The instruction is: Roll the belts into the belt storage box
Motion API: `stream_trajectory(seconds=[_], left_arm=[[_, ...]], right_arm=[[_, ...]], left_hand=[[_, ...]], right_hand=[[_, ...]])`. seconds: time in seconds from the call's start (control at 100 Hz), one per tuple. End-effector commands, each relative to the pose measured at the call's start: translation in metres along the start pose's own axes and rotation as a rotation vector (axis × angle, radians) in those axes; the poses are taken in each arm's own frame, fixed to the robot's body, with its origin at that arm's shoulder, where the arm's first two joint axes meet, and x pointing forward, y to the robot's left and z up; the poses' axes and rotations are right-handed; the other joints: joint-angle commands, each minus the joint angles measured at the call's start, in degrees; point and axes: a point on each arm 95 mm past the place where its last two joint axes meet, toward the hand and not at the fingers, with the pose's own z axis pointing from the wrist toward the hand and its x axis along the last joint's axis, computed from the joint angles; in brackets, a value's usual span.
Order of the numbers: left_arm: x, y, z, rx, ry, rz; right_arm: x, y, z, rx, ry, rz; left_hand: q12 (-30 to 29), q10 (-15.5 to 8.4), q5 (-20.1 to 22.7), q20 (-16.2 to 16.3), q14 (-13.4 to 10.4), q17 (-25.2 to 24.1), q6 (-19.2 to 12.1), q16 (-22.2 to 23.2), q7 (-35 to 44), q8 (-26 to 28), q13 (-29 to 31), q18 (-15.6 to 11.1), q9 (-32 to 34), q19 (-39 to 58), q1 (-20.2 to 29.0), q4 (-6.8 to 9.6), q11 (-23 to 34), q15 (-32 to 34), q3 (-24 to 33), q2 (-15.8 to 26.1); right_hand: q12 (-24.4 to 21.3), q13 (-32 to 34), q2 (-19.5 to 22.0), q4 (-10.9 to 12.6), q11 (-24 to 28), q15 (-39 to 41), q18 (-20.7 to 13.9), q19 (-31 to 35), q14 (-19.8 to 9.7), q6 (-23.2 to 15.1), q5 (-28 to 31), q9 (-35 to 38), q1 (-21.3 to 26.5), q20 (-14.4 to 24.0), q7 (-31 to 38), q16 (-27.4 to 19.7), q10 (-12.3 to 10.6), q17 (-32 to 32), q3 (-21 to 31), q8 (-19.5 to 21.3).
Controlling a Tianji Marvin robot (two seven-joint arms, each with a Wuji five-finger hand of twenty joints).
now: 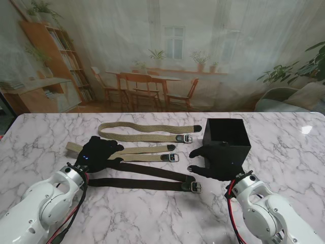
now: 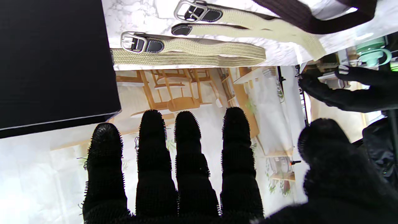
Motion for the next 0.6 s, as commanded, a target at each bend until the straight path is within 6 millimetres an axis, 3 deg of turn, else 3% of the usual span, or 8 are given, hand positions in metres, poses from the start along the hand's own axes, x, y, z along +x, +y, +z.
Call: stream_trajectory(seconds=[0.0, 0.1, 0.28, 0.48, 0.59], left_arm=[[0.005, 0.001, 0.006, -0.020, 0.017, 0.022], [0.007, 0.002, 0.007, -0.040, 0.030, 0.029], [0.002, -0.011, 0.001, -0.062, 0.082, 0.072], [-0.004, -0.012, -0.023, -0.099, 0.122, 0.111], [-0.010, -0.007, -0.039, -0.163, 0.127, 0.150]], right_arm=[[-0.002, -0.004, 0.002, 0.015, -0.001, -0.003], [-0.006, -0.003, 0.003, 0.012, -0.013, -0.006], [-0.016, 0.001, -0.005, -0.021, -0.048, -0.022], [-0.020, 0.005, -0.020, -0.066, -0.076, -0.030], [-0.022, 0.007, -0.022, -0.084, -0.090, -0.027]], left_hand=[[2.4, -0.2, 0.4, 1.4, -0.4, -0.2, 0.6, 2.2, 0.5, 0.3, 0.3, 1.4, 0.7, 1.4, -0.9, -1.15, 2.0, 1.8, -1.0, 1.2], [2.6, 0.0, 0.3, 1.3, -0.4, -0.6, 0.4, 2.2, 0.5, 0.3, -0.8, 1.4, -0.5, 1.2, -1.1, -1.15, 1.8, 1.1, -1.0, 1.3], [-1.5, 0.3, 0.2, 0.9, 0.2, -1.0, 0.0, -3.2, 0.6, 0.4, -1.7, 1.6, -2.1, 0.4, -1.1, -1.12, -2.1, -4.2, -1.0, 1.5], [-1.8, 0.3, -0.5, 0.9, -0.2, -0.9, -0.2, -3.2, 0.3, 0.3, -1.3, 1.4, -1.7, 0.4, -1.4, -1.13, -1.8, -3.3, -1.1, 0.9], [-1.6, 0.7, -3.7, 0.4, -0.7, -1.6, -1.1, -2.9, -2.0, -0.9, -2.8, 1.4, -4.5, -1.1, -3.1, -1.04, -2.2, -3.4, -1.1, -2.3]], right_hand=[[0.3, 0.8, 1.8, 0.8, 0.0, 1.7, -1.1, 0.5, -1.1, 0.3, 1.4, 0.4, -0.4, 0.6, 1.0, 0.4, -0.4, -0.2, 1.3, 0.5], [0.3, 0.7, 1.8, 0.8, 0.0, 1.7, -1.1, 0.5, -1.1, 0.2, 1.3, 0.2, -0.5, 0.6, 1.0, 0.3, -0.3, -0.2, 1.4, 0.5], [0.3, 0.5, 1.8, 0.8, 0.1, 1.7, -1.0, 0.5, -1.0, 0.3, 1.4, 0.2, -0.4, 0.6, 1.1, 0.3, -0.2, -0.4, 1.4, 0.5], [0.2, 0.7, 1.7, 0.8, 0.1, 1.7, -1.0, 0.6, -1.0, 0.3, 1.5, 0.4, -0.4, 0.6, 1.1, 0.3, -0.1, -0.3, 1.4, 0.4], [0.2, 0.6, 1.8, 0.8, 0.0, 1.7, -1.0, 0.5, -1.0, 0.4, 1.4, 0.3, -0.3, 0.6, 1.0, 0.3, -0.2, -0.4, 1.4, 0.4]])
